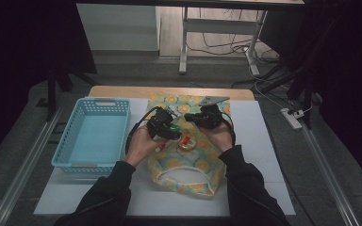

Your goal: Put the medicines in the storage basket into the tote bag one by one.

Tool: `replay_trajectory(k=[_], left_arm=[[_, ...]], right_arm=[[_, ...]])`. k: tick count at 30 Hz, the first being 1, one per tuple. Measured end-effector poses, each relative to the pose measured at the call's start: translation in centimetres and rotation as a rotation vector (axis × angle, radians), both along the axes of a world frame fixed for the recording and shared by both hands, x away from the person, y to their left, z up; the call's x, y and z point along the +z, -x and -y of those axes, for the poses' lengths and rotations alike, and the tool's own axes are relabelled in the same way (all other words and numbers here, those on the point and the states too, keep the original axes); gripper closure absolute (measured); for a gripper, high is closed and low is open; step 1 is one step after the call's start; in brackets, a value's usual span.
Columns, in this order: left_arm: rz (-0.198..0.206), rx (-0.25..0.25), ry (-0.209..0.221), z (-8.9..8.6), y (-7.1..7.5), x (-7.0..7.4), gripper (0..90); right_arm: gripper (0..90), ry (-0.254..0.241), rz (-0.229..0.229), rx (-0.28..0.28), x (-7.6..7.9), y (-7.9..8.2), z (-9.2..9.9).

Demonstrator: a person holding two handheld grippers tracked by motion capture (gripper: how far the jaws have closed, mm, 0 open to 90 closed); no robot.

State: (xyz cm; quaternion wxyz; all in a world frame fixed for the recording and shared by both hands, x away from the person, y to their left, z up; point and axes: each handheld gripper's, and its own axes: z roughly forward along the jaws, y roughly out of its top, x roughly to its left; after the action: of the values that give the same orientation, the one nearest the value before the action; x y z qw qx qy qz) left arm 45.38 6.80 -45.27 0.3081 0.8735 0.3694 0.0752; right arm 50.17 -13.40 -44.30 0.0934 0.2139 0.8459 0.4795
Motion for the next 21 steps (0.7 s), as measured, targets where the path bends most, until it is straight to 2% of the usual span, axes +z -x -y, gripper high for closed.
replay_trajectory(k=[14,21], left_arm=[[0.015,0.046,-0.031,0.1,-2.2,-1.4,52.2],[0.009,0.072,-0.029,0.2,-3.3,-2.4,52.2]], right_arm=[[90.0,0.006,0.000,-0.011,-0.2,0.0,-0.1],[90.0,0.006,-0.002,-0.015,-0.3,-0.1,-0.2]])
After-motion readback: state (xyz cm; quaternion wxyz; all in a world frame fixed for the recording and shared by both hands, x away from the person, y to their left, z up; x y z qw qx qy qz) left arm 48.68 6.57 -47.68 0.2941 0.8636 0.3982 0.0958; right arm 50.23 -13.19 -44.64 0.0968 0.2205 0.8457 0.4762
